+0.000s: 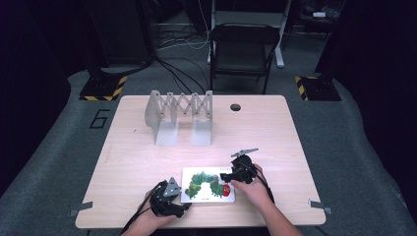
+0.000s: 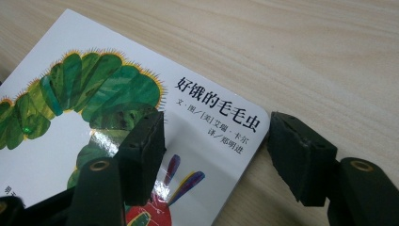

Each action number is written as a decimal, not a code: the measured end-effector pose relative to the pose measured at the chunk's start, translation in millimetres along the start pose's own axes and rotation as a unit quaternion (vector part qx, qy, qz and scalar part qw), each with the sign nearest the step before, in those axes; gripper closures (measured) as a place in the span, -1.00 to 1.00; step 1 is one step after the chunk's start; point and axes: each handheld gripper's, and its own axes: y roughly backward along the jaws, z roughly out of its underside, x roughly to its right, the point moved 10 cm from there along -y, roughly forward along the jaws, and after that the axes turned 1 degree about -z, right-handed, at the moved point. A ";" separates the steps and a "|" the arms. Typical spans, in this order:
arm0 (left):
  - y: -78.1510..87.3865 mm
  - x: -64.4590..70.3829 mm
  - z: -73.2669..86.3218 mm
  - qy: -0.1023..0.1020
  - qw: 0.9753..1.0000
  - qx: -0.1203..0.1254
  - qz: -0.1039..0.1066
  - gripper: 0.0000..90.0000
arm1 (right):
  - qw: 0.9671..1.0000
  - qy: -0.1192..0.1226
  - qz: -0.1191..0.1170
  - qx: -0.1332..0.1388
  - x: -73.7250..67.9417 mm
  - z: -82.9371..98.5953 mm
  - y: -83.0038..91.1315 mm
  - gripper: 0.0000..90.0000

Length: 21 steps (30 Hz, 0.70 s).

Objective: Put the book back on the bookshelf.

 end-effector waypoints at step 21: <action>-5.7 -3.3 -5.0 0.000 1.000 0.006 -0.001 -0.40 | 1.000 -0.023 -0.010 0.000 6.6 -6.3 -2.3 -0.28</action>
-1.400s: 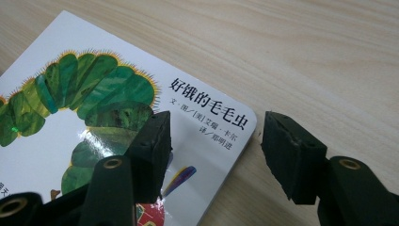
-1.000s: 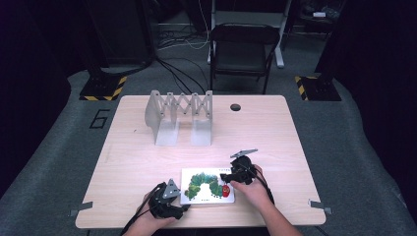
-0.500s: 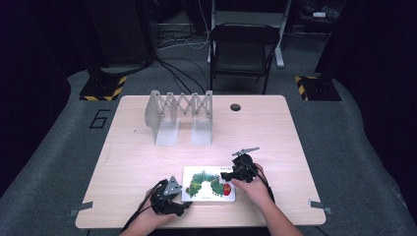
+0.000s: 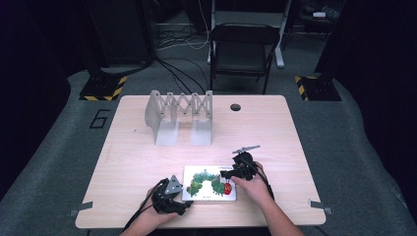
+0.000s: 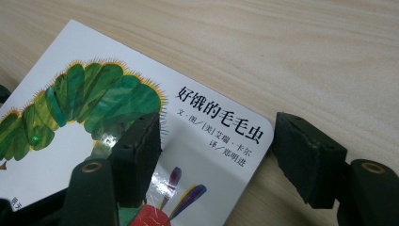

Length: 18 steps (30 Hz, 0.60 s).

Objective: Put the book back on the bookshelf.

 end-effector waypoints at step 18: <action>-1.5 0.1 -1.4 -0.001 1.000 0.005 0.003 -0.41 | 1.000 0.004 0.004 -0.001 0.8 -3.3 -2.6 -0.34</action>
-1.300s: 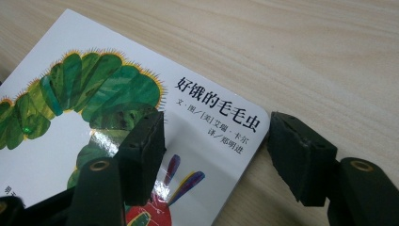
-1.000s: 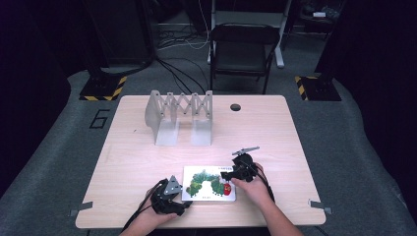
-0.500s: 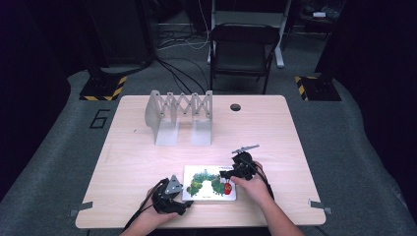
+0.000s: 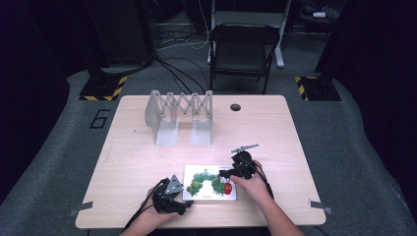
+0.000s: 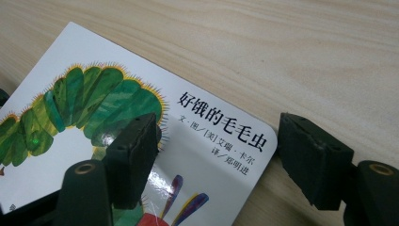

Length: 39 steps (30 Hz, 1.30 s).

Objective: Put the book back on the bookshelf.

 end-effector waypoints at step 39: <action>0.3 5.8 0.3 0.017 1.000 -0.009 -0.016 -0.45 | 0.999 -0.038 -0.014 -0.002 1.8 -1.3 5.4 -0.21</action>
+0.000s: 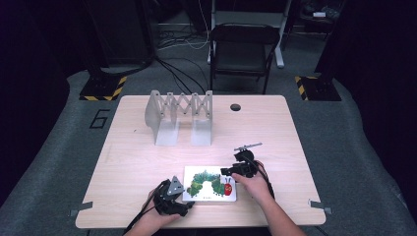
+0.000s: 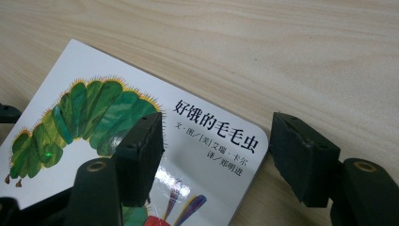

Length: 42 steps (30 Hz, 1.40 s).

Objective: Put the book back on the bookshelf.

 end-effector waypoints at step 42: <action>-1.6 6.3 -0.2 0.009 1.000 -0.002 -0.008 -0.57 | 1.000 -0.023 -0.004 0.014 -6.5 -4.7 16.5 -0.14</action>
